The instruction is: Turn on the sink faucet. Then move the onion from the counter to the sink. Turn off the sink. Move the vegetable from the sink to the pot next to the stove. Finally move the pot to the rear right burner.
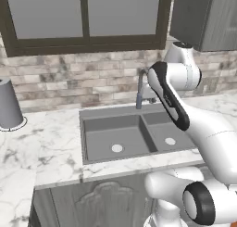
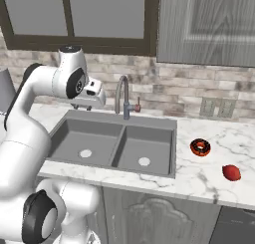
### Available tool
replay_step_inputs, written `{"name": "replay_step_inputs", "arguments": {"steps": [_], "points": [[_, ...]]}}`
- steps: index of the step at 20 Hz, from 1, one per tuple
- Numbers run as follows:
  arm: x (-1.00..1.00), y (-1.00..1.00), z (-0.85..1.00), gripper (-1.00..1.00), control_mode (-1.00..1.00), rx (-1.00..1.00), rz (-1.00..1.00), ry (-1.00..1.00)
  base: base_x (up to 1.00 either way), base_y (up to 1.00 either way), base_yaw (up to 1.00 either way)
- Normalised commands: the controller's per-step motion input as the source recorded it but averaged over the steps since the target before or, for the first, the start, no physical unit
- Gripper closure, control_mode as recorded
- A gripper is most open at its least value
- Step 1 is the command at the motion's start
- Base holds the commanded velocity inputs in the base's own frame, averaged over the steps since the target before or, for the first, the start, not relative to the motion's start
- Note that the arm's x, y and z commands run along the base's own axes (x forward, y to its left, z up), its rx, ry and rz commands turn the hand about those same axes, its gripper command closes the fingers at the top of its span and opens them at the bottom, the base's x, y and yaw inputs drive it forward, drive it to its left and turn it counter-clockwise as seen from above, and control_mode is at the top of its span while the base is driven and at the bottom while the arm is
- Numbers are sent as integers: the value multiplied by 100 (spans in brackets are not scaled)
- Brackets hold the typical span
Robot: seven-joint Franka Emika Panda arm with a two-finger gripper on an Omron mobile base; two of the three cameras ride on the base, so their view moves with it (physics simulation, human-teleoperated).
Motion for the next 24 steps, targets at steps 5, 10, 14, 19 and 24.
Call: {"name": "replay_step_inputs", "arguments": {"steps": [5, 10, 14, 19, 24], "points": [[0, -8, 0, -100, 100, 1, 0, -2, 0, -32, 0], [0, 0, 0, -100, 100, 0, 0, 0, 3, -54, 0], [0, 0, 0, -100, 100, 0, 0, 0, 5, -55, -1], [0, 0, 0, -100, 100, 0, 0, 0, 11, -63, -2], [0, 0, 0, -100, 100, 0, 0, 0, 20, -56, -4]]}}
